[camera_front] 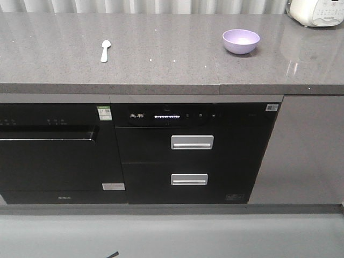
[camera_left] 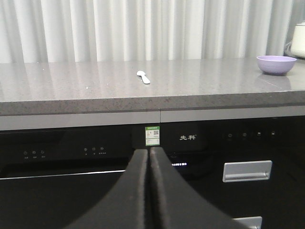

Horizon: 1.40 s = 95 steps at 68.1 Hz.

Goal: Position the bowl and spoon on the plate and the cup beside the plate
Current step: 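Drive closer and position both grippers above the spoon and bowl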

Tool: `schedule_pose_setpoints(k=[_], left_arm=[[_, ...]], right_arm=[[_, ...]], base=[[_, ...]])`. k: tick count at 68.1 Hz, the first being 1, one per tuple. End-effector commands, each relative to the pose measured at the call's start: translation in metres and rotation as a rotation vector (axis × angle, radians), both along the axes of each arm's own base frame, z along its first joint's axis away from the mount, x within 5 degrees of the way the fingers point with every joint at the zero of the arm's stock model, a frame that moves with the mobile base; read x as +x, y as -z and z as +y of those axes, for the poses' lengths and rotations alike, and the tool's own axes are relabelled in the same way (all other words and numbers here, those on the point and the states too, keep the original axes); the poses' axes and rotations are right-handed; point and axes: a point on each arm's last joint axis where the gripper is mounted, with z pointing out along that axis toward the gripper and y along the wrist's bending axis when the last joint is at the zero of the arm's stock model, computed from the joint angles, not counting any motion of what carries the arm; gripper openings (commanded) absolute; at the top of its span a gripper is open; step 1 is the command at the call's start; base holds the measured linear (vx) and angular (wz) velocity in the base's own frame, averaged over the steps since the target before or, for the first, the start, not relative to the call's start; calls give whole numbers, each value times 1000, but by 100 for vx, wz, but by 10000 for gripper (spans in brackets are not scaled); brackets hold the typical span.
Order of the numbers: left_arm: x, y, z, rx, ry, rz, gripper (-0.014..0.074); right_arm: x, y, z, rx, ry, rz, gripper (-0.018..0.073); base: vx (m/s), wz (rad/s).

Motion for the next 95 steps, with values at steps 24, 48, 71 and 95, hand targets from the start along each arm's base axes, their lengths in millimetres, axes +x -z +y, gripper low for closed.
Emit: schedule_pose_setpoints(k=[24, 48, 71, 95], left_arm=[[-2, -14, -1, -12, 14, -114, -6], [-2, -14, -1, -12, 14, -114, -6], [-2, -14, -1, -12, 14, -114, -6], [-2, -14, -1, -12, 14, -114, -6]], right_arm=[[-1, -5, 0, 5, 5, -80, -3], [-1, -5, 0, 5, 5, -80, -3], [-1, -5, 0, 5, 5, -80, -3], [-1, -5, 0, 5, 5, -80, -3]], base=[[24, -2], [22, -7], [20, -3], [20, 1]])
